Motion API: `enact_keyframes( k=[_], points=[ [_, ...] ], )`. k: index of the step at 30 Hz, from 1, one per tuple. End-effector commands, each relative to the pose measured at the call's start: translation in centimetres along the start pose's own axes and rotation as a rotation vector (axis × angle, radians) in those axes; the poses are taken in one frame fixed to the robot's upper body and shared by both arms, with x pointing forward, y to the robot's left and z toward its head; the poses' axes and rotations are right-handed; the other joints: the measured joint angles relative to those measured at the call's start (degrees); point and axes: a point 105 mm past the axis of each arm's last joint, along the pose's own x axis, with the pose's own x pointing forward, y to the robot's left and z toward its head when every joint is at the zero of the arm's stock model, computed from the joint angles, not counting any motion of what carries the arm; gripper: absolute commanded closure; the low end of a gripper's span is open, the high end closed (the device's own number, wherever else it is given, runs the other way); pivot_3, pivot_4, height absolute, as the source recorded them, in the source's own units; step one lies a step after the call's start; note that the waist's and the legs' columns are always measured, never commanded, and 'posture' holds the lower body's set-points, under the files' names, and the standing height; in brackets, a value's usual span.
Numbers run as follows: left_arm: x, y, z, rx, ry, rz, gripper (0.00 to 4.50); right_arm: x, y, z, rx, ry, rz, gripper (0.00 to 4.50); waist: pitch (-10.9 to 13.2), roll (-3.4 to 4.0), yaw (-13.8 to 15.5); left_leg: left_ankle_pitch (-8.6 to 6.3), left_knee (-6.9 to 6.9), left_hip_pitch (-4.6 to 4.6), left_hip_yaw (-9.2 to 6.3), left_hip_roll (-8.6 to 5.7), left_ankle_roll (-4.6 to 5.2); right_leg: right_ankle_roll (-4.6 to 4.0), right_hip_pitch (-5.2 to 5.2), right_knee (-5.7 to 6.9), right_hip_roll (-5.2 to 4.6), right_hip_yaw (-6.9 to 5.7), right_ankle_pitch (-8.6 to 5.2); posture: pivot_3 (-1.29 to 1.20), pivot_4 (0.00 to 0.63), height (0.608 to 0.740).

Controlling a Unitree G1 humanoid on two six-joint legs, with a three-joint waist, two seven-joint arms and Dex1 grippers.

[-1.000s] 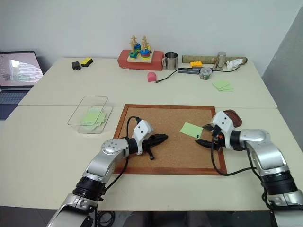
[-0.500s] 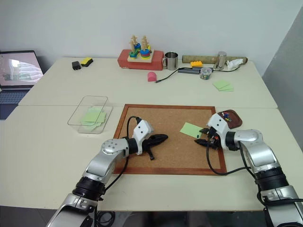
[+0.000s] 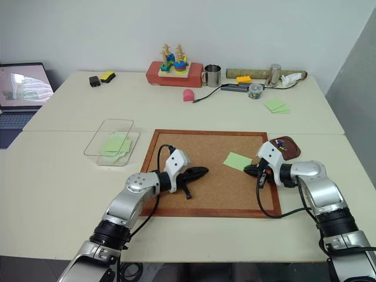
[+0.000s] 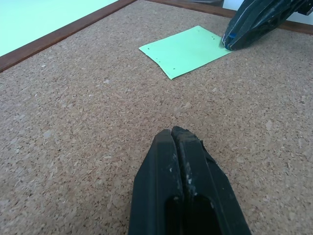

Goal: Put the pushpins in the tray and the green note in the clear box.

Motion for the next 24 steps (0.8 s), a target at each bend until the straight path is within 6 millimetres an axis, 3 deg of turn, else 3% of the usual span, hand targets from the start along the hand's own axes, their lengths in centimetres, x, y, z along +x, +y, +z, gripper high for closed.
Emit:
enact_keyframes(
  k=[1,11,14,16,20,24],
  points=[
    [-0.1,-1.4,-3.3,-0.066,0.107,-0.044,4.50,-1.3,-0.3,3.0,-0.065,-0.092,-0.006,4.46,0.00,0.00,0.00,0.00,0.00,0.00,0.00,0.00,0.00,0.00,0.00,0.00,0.00,0.00,0.00,0.00,0.150,0.740],
    [0.2,-1.4,-3.2,-0.068,0.104,-0.043,4.50,-3.2,0.4,6.0,-0.131,-0.147,0.004,4.46,0.00,0.00,0.01,0.00,-0.01,0.00,-0.02,0.00,0.00,0.00,0.00,0.00,0.00,-0.01,0.00,0.00,0.150,0.740],
    [0.2,-0.8,-2.2,-0.085,0.060,-0.008,4.50,-3.4,0.3,6.7,-0.147,-0.163,-0.011,4.46,0.00,0.00,0.06,0.00,0.00,-0.01,-0.01,0.00,0.00,0.00,0.00,0.00,0.00,-0.01,0.00,0.00,0.150,0.740],
    [-0.2,-0.2,-0.5,-0.162,-0.014,0.008,4.50,-3.4,0.3,7.1,-0.159,-0.174,-0.018,4.46,0.00,-0.01,0.09,0.00,0.00,-0.02,-0.02,0.00,0.00,0.00,0.00,0.00,-0.01,-0.01,0.00,0.00,0.150,0.740],
    [-2.6,-0.3,2.2,-0.310,-0.120,-0.027,3.78,-3.5,0.1,7.6,-0.170,-0.197,-0.047,4.50,0.03,-0.06,-0.18,0.00,0.00,-0.06,-0.02,0.00,0.00,0.01,-0.06,0.01,0.00,-0.01,0.00,0.00,0.150,0.740],
    [-5.0,-1.8,3.2,-0.478,-0.176,-0.075,3.18,-3.5,-0.1,7.9,-0.167,-0.215,-0.067,4.50,0.05,-0.07,-0.57,0.00,-0.04,-0.18,-0.06,0.07,0.00,0.00,-0.21,0.02,0.04,-0.01,-0.01,0.00,0.150,0.740]
  ],
)
